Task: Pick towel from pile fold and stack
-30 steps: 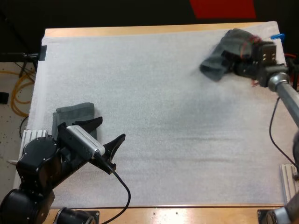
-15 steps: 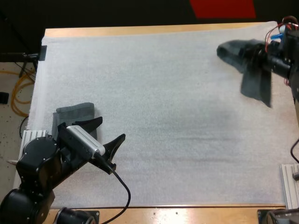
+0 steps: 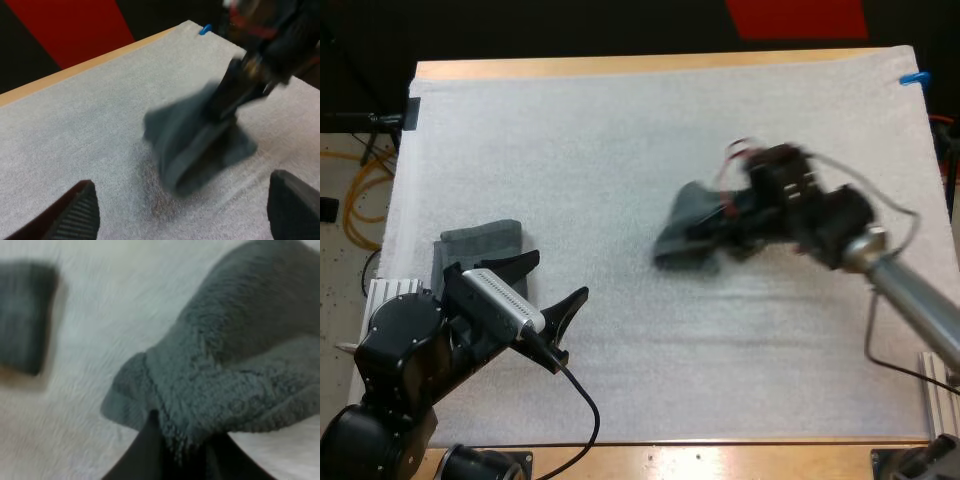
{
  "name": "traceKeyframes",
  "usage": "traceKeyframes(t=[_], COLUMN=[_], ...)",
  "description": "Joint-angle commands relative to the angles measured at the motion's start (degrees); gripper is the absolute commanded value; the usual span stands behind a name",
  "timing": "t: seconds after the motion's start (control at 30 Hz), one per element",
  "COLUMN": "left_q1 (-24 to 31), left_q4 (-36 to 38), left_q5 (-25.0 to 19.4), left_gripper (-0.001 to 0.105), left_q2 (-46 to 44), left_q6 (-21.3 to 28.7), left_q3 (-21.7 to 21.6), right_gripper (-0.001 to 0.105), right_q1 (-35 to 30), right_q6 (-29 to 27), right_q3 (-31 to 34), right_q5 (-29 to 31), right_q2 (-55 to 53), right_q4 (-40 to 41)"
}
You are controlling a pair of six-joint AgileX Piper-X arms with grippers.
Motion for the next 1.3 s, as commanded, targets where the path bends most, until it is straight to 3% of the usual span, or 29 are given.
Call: traceKeyframes(t=[0.0, 0.07, 0.1, 0.2, 0.23, 0.5, 0.63, 0.9, 1.27], left_q1=[-0.2, -0.2, -0.2, -0.2, -0.2, -0.2, -0.2, -0.2, -0.2], left_q4=[-0.6, -0.4, -0.3, 0.0, 0.1, 0.0, 0.0, 0.0, 0.5], left_q5=[0.4, 0.4, 0.4, 0.4, 0.4, 0.4, 0.4, 0.4, 0.4], left_gripper=[0.067, 0.067, 0.067, 0.067, 0.067, 0.067, 0.067, 0.067, 0.067], left_q2=[-0.1, -0.1, -0.1, -0.1, -0.1, -0.1, -0.1, -0.1, -0.1], left_q6=[-0.7, -0.7, -0.7, -0.7, -0.7, -0.7, -0.7, -0.7, -0.7], left_q3=[-0.3, -0.3, -0.3, -0.3, -0.3, -0.3, -0.3, -0.3, -0.3], right_gripper=[0.012, 0.031, 0.046, 0.078, 0.081, 0.080, 0.080, 0.080, 0.080], right_q1=[1.4, 3.4, 4.5, 6.8, 7.1, 3.8, -1.7, -13.5, -15.1], right_q6=[0.7, 0.9, 0.9, -0.9, -2.0, -6.4, -7.0, -7.0, -6.6], right_q3=[-0.4, -0.4, -0.4, -0.8, -0.9, -0.9, -0.9, -0.9, -0.9], right_q5=[-0.7, -1.9, -2.0, -2.0, -1.9, 9.6, 10.2, 3.0, -5.4], right_q2=[0.1, 0.6, 0.6, 0.1, -0.1, -1.3, -0.2, 7.7, 20.0], right_q4=[-2.1, -3.9, -4.5, -5.1, -5.1, 0.1, 1.5, 1.7, -0.2])
